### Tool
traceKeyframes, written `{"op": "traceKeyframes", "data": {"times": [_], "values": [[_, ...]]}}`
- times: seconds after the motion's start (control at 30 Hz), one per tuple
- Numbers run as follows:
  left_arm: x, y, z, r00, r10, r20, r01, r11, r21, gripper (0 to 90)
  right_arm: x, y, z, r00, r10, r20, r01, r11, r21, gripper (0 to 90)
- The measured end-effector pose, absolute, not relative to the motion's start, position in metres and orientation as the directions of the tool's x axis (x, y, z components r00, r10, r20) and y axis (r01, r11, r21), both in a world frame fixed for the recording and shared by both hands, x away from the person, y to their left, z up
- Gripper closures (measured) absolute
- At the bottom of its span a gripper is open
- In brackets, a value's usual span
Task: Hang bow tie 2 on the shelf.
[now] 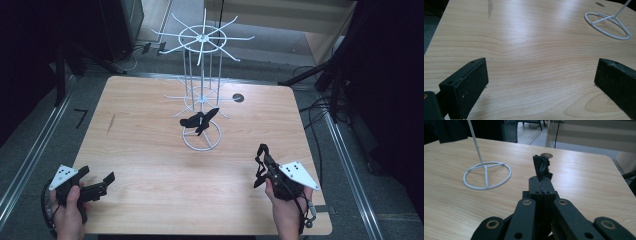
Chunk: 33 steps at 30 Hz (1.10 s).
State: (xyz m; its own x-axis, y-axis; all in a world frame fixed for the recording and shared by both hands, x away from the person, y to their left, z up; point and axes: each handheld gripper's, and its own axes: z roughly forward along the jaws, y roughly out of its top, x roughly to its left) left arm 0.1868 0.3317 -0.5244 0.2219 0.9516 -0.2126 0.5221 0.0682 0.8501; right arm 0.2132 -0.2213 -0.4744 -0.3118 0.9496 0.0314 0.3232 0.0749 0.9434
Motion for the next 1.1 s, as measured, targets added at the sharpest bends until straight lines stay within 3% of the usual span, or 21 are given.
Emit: {"op": "traceKeyframes", "data": {"times": [1.1], "values": [[0.187,0.332,-0.524,0.222,0.950,-0.218,0.525,0.071,0.848,0.0,0.213,-0.178,-0.433,-0.406,0.913,0.030,0.232,0.071,0.970,90.0]]}}
